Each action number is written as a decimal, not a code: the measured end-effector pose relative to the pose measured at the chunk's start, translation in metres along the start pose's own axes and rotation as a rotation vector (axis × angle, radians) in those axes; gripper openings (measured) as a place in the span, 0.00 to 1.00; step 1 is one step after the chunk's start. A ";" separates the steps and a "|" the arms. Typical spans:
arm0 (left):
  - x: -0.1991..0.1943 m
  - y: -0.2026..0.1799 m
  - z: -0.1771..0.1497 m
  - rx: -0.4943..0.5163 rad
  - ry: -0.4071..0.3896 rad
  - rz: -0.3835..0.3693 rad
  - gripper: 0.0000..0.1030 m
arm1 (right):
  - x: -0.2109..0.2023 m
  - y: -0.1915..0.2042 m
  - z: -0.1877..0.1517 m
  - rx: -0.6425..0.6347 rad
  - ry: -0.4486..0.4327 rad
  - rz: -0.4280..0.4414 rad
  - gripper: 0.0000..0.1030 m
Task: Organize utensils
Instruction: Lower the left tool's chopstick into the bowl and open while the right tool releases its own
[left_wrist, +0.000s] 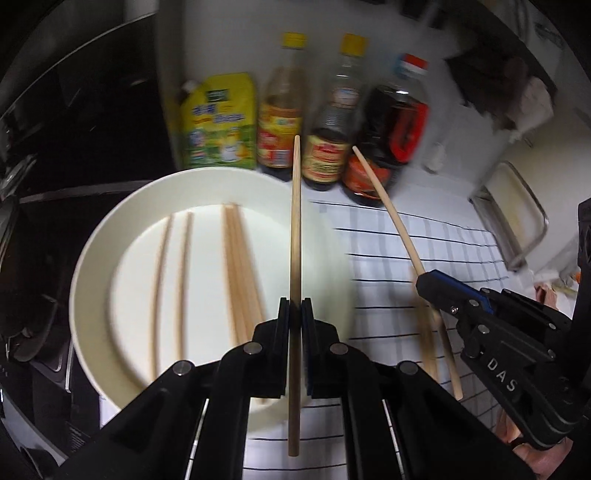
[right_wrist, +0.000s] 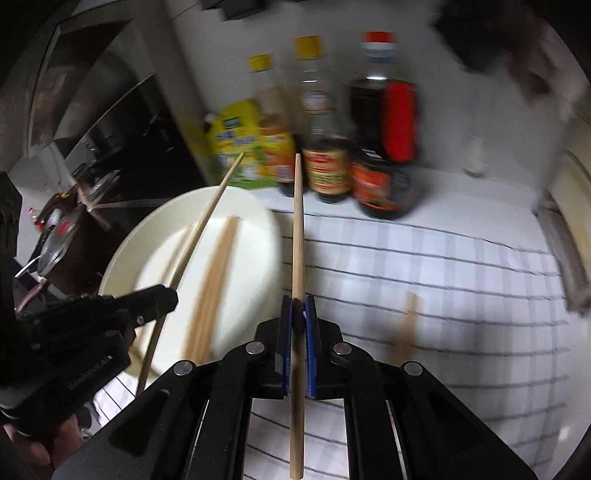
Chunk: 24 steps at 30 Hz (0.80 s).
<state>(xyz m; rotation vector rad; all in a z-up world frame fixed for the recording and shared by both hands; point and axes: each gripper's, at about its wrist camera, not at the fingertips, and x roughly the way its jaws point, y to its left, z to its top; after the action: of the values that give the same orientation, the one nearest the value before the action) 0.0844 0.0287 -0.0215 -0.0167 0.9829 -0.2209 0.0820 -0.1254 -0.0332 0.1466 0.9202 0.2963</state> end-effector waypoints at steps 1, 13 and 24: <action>0.002 0.017 0.002 -0.022 0.005 0.019 0.07 | 0.008 0.009 0.003 -0.007 0.009 0.009 0.06; 0.042 0.108 -0.007 -0.090 0.105 0.091 0.07 | 0.103 0.079 0.010 -0.021 0.167 0.049 0.06; 0.063 0.122 -0.009 -0.094 0.153 0.093 0.07 | 0.118 0.080 0.010 0.006 0.180 0.018 0.07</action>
<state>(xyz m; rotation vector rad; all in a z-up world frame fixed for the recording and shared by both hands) 0.1324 0.1366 -0.0926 -0.0406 1.1430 -0.0907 0.1417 -0.0122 -0.0969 0.1354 1.0985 0.3267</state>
